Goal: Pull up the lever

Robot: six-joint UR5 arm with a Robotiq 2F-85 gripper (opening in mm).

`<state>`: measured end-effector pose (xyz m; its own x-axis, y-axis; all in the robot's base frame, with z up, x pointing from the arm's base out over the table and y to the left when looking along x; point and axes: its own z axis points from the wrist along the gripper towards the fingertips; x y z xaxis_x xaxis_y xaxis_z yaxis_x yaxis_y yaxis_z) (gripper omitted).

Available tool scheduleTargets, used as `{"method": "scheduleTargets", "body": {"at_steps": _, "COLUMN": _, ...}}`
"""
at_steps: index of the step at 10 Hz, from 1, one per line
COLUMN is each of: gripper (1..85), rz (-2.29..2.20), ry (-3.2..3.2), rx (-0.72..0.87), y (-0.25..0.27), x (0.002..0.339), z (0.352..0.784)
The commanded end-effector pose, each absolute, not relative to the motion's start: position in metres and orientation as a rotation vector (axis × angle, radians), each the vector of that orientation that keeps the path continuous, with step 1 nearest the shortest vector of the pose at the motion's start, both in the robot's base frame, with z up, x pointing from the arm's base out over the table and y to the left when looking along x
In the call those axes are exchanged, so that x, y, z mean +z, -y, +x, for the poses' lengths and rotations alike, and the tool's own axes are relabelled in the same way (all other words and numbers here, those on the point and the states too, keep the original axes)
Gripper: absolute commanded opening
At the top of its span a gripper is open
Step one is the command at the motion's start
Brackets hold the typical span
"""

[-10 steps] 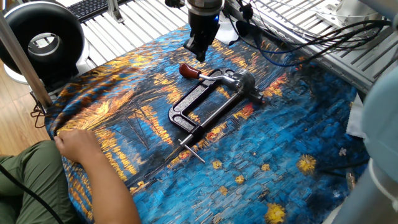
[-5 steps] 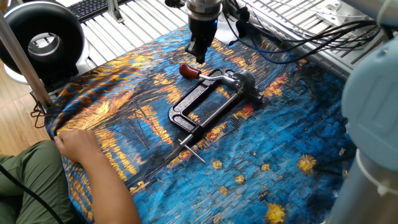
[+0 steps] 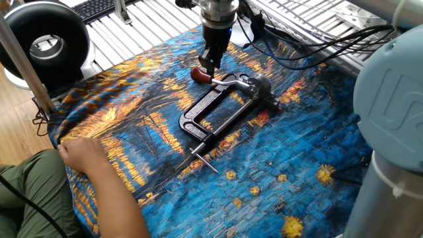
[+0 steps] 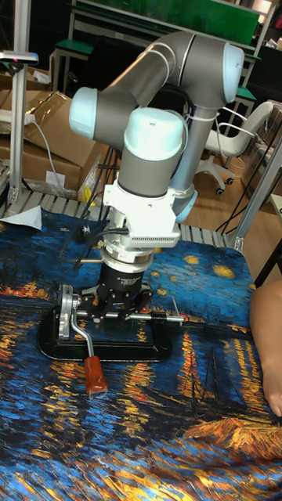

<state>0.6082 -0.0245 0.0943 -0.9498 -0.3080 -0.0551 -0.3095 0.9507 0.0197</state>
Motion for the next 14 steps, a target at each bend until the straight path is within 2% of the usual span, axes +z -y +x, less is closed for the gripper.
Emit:
{"method": "scheduleTargets", "body": {"at_steps": 1, "gripper": 79.7, "rz": -0.453, "ry": -3.051, "rx": 0.045, "y": 0.029, "x": 0.089, "z": 0.61}}
{"method": "scheduleTargets", "body": {"at_steps": 10, "gripper": 76.0, "rz": -0.276, "ry": -3.071, "rx": 0.1, "y": 0.022, "x": 0.09, "z": 0.608}}
{"method": "scheduleTargets", "body": {"at_steps": 14, "gripper": 74.0, "rz": -0.262, "ry": -3.095, "rx": 0.056, "y": 0.032, "x": 0.052, "z": 0.634}}
